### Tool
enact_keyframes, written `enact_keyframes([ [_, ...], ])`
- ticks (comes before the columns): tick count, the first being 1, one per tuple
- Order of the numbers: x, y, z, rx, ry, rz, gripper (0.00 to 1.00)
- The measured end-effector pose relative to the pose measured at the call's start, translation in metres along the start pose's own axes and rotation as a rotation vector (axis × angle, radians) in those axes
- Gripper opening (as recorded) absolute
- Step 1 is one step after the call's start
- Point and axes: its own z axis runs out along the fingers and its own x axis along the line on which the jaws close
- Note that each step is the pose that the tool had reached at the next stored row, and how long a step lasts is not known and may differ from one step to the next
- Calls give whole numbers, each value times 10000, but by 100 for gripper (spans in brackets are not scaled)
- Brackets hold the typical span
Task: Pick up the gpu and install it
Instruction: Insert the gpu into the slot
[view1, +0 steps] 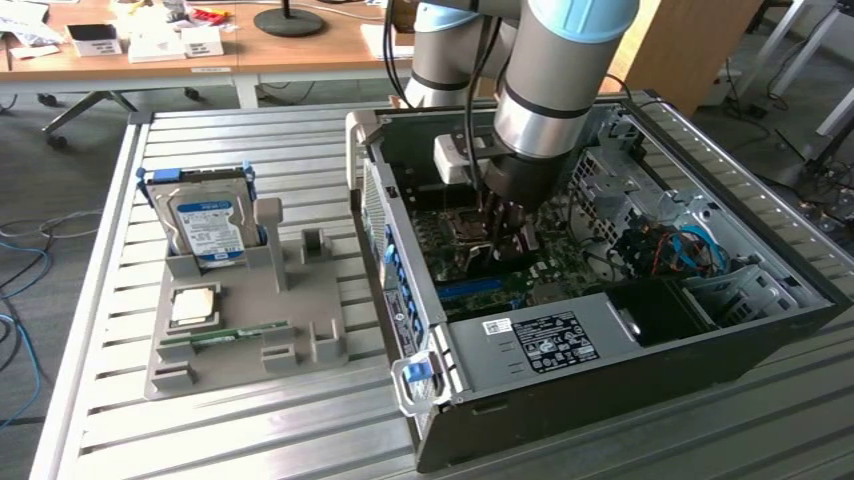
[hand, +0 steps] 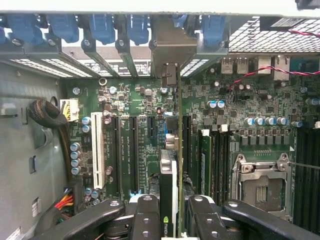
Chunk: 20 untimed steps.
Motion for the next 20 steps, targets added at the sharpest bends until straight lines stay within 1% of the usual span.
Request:
enact_keyframes([
  [3,0,-4,0,-17,38,0,27],
  [5,0,-6,1,-22,50,1,27],
  [20,-3,-4,26,-26,52,2,27],
])
